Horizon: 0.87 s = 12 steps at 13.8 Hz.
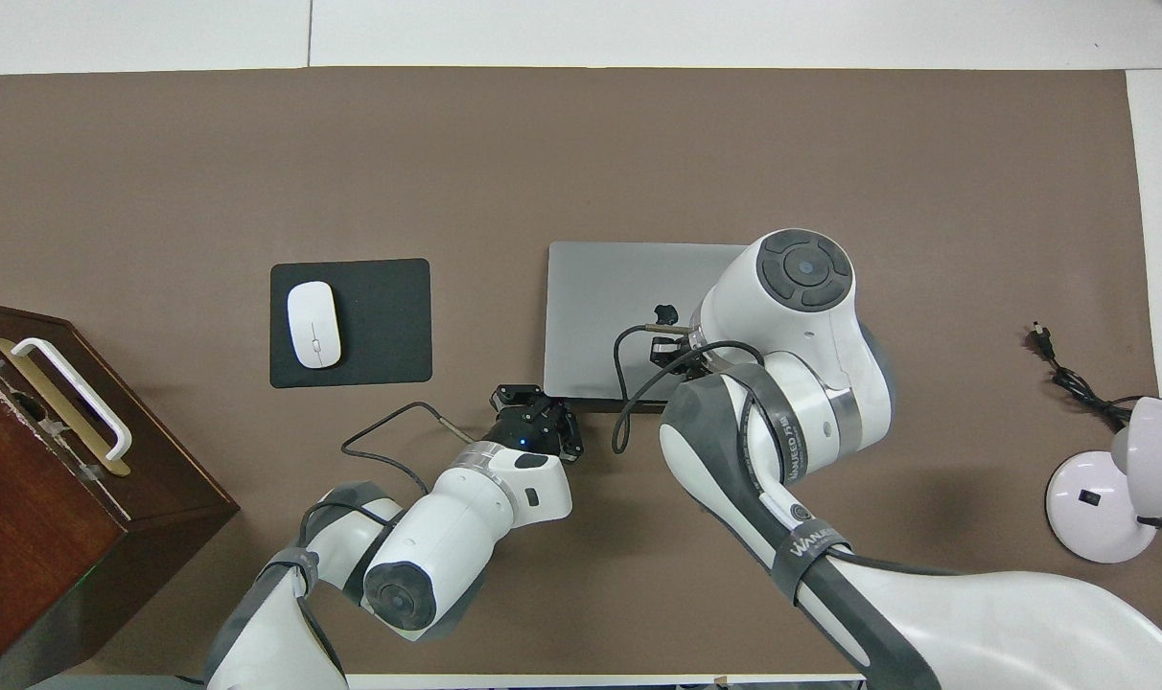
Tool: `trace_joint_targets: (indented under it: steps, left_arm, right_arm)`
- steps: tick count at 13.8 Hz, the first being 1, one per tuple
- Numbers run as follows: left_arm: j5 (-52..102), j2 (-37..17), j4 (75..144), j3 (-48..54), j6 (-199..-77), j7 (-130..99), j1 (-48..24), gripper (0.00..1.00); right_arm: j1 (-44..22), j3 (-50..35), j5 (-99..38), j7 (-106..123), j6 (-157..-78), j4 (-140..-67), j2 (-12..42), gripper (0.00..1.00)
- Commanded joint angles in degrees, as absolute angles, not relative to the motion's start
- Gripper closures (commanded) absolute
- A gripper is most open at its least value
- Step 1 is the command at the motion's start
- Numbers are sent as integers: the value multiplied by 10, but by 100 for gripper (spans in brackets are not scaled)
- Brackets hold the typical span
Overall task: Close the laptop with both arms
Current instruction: 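Press the lowered screen fully shut with the right gripper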
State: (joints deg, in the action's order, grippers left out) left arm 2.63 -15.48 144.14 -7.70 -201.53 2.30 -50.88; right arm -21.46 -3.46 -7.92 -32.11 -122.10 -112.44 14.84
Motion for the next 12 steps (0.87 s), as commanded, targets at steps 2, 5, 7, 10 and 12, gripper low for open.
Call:
trace_joint_targets:
  steps: [2, 5, 7, 10, 12]
  left_arm:
    - [31, -192, 1450, -89, -2000, 37, -505, 100]
    - [36, -192, 1449, -89, -1999, 36, -505, 100]
    - [54, -192, 1449, -88, -1999, 35, -506, 100]
    - [77, -192, 1448, -88, -1999, 35, -512, 100]
    - [104, -189, 1448, -86, -1999, 33, -517, 100]
  right_arm:
    - [-207, -36, -92, -328, -1224, -1122, 133, 100]
    - [-193, -33, -92, -327, -1203, -1087, 125, 100]
    - [-182, -31, -91, -325, -1198, -1073, 114, 100]
    - [-150, -30, -90, -312, -1199, -1057, 98, 87]
    - [-126, -29, -84, -283, -1201, -1046, 88, 69]
